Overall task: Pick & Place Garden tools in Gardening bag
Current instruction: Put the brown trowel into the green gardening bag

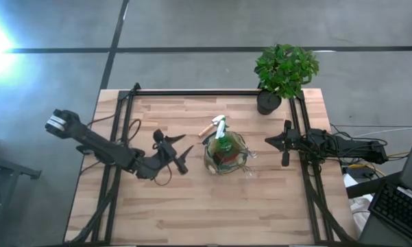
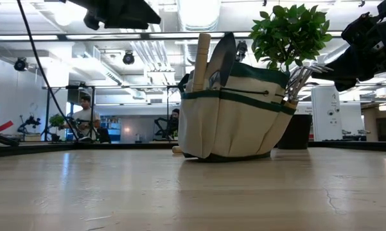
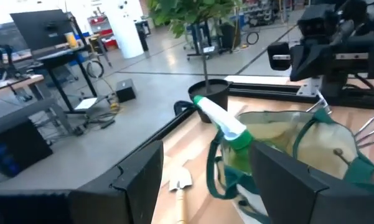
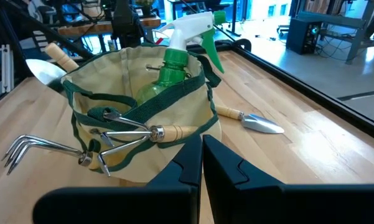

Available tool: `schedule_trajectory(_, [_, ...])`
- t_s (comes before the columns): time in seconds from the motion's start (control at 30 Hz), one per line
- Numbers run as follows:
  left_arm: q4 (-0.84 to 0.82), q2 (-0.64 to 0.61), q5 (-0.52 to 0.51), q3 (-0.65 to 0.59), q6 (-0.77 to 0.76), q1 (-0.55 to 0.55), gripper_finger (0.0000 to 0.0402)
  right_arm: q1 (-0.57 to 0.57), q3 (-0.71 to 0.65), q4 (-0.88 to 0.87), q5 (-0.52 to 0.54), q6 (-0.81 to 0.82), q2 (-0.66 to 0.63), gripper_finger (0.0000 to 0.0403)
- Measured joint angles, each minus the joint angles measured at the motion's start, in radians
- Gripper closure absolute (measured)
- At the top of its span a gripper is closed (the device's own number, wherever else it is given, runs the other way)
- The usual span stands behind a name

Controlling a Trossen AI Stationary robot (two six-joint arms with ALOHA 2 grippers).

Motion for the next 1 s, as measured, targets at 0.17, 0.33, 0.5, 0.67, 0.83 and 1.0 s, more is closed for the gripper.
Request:
schedule_trajectory(0.17, [-0.107, -0.061, 0.100, 0.000, -0.076, 0.084, 0.0166, 0.000, 0.000, 0.000, 0.000, 0.000, 0.000, 0.0394])
schedule_trajectory(0.33, [-0.321, -0.110, 0.227, 0.000, -0.237, 0.244, 0.0168, 0.000, 0.000, 0.000, 0.000, 0.000, 0.000, 0.0394])
schedule_trajectory(0.5, [-0.431, -0.095, 0.393, 0.000, -0.288, 0.395, 0.0168, 0.000, 0.000, 0.000, 0.000, 0.000, 0.000, 0.0394])
schedule_trajectory(0.67, [-0.443, -0.040, 0.523, 0.000, -0.247, 0.502, 0.0168, 0.000, 0.000, 0.000, 0.000, 0.000, 0.000, 0.0394])
schedule_trajectory(0.83, [-0.442, 0.039, 0.564, 0.000, -0.195, 0.572, 0.0168, 0.000, 0.000, 0.000, 0.000, 0.000, 0.000, 0.0394])
schedule_trajectory(1.0, [-0.407, 0.134, 0.626, 0.000, -0.122, 0.615, 0.0168, 0.000, 0.000, 0.000, 0.000, 0.000, 0.000, 0.0394])
